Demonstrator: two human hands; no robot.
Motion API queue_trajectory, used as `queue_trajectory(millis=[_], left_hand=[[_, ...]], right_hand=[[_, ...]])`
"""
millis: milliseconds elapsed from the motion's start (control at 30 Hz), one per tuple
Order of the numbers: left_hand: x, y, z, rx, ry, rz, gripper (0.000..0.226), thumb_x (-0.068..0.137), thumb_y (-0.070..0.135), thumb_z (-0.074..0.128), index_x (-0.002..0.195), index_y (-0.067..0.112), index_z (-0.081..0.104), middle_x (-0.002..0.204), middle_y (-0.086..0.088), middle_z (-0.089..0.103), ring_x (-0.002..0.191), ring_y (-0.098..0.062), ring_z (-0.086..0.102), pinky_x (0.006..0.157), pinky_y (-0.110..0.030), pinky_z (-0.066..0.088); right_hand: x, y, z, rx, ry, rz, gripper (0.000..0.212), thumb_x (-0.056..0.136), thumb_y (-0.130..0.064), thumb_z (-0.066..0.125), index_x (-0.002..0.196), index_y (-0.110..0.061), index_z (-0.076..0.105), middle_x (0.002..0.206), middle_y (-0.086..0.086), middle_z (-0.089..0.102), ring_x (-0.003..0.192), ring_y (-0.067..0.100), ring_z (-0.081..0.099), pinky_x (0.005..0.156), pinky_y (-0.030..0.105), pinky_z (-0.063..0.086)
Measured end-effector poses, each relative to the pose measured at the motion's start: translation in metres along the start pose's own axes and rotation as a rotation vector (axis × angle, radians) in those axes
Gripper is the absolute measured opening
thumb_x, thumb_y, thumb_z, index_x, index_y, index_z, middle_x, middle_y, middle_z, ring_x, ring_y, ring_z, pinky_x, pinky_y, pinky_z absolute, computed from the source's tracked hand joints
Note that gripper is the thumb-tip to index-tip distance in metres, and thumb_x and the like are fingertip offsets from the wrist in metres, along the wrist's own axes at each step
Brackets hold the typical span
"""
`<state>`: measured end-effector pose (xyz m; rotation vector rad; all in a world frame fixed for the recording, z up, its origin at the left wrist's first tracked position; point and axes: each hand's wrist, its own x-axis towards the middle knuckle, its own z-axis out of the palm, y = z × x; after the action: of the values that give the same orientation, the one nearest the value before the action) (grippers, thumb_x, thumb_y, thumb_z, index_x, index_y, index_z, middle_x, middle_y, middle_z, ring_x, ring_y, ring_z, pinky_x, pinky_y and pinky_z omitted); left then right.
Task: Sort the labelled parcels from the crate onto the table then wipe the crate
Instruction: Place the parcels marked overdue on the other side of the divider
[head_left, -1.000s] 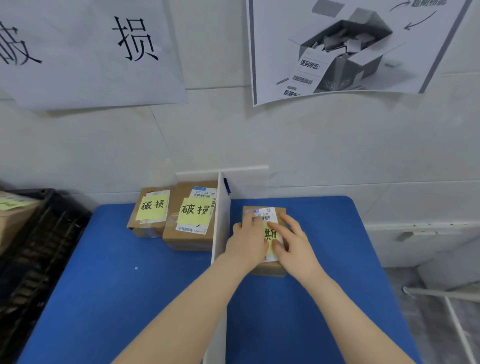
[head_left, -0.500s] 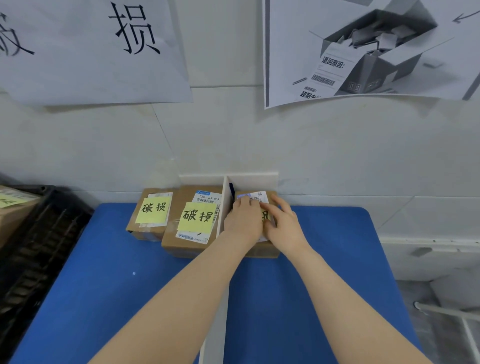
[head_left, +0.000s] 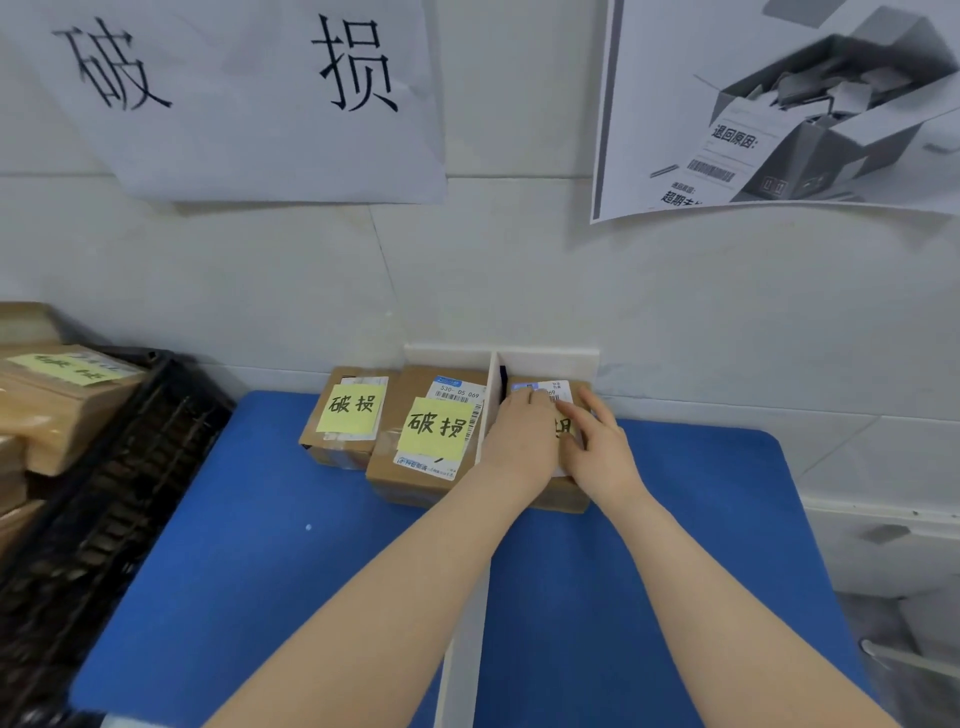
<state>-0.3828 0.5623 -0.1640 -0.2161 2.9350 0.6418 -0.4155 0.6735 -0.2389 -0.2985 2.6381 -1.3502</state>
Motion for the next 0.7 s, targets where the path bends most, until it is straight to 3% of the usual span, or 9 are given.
queue_trajectory(millis=[100, 200, 267, 367, 433, 567, 700], left_hand=[[-0.014, -0.002, -0.014, -0.089, 0.14, -0.022, 0.043, 0.092, -0.003, 0.042, 0.133, 0.009, 0.043, 0.136, -0.008, 0.043, 0.116, -0.025, 0.05, 0.079, -0.03, 0.042], [-0.034, -0.007, -0.037, -0.209, 0.31, -0.03, 0.049, 0.096, -0.001, 0.041, 0.143, 0.012, 0.038, 0.145, -0.005, 0.04, 0.126, -0.02, 0.046, 0.088, -0.029, 0.043], [-0.053, -0.021, -0.056, -0.313, 0.422, -0.027, 0.048, 0.098, 0.0, 0.039, 0.144, 0.013, 0.039, 0.146, -0.002, 0.04, 0.129, -0.016, 0.043, 0.092, -0.02, 0.037], [-0.092, -0.062, -0.078, -0.338, 0.558, -0.054, 0.045, 0.098, 0.001, 0.038, 0.14, 0.016, 0.044, 0.141, 0.002, 0.045, 0.125, -0.012, 0.045, 0.092, -0.013, 0.032], [-0.122, -0.098, -0.078, -0.35, 0.584, -0.129, 0.043, 0.099, 0.005, 0.04, 0.139, 0.017, 0.046, 0.137, 0.004, 0.048, 0.118, -0.012, 0.049, 0.091, -0.019, 0.038], [-0.181, -0.152, -0.058, -0.375, 0.511, -0.259, 0.039, 0.101, 0.017, 0.04, 0.139, 0.025, 0.044, 0.14, 0.012, 0.044, 0.121, -0.005, 0.046, 0.091, -0.02, 0.039], [-0.213, -0.185, -0.061, -0.414, 0.521, -0.266, 0.038, 0.102, 0.024, 0.038, 0.139, 0.028, 0.043, 0.142, 0.017, 0.041, 0.125, -0.002, 0.044, 0.093, -0.021, 0.041]], right_hand=[[-0.002, -0.007, 0.001, -0.026, 0.012, 0.005, 0.046, 0.095, -0.002, 0.043, 0.138, -0.015, 0.053, 0.157, -0.003, 0.026, 0.134, 0.026, 0.037, 0.105, 0.025, 0.03], [-0.005, -0.014, -0.001, -0.048, -0.013, 0.0, 0.045, 0.098, -0.005, 0.04, 0.141, -0.017, 0.048, 0.158, -0.005, 0.023, 0.136, 0.026, 0.033, 0.108, 0.026, 0.028], [-0.009, -0.016, -0.006, -0.037, -0.048, 0.007, 0.046, 0.102, -0.012, 0.036, 0.146, -0.024, 0.041, 0.161, -0.008, 0.016, 0.14, 0.022, 0.03, 0.104, 0.021, 0.028], [-0.028, -0.021, -0.011, -0.024, 0.002, 0.008, 0.05, 0.103, -0.025, 0.034, 0.15, -0.042, 0.026, 0.163, -0.006, 0.006, 0.147, 0.023, 0.016, 0.114, 0.035, 0.025], [-0.049, -0.031, -0.013, -0.016, 0.114, -0.025, 0.05, 0.103, -0.027, 0.035, 0.148, -0.047, 0.026, 0.162, -0.005, 0.01, 0.147, 0.023, 0.015, 0.117, 0.044, 0.024], [-0.102, -0.088, -0.01, 0.121, 0.288, -0.1, 0.048, 0.102, -0.023, 0.041, 0.146, -0.041, 0.033, 0.153, -0.012, 0.032, 0.141, 0.01, 0.029, 0.115, 0.038, 0.029], [-0.147, -0.18, 0.028, 0.26, 0.241, -0.263, 0.044, 0.1, -0.019, 0.046, 0.139, -0.04, 0.042, 0.137, -0.022, 0.044, 0.131, 0.001, 0.041, 0.104, 0.028, 0.037]])
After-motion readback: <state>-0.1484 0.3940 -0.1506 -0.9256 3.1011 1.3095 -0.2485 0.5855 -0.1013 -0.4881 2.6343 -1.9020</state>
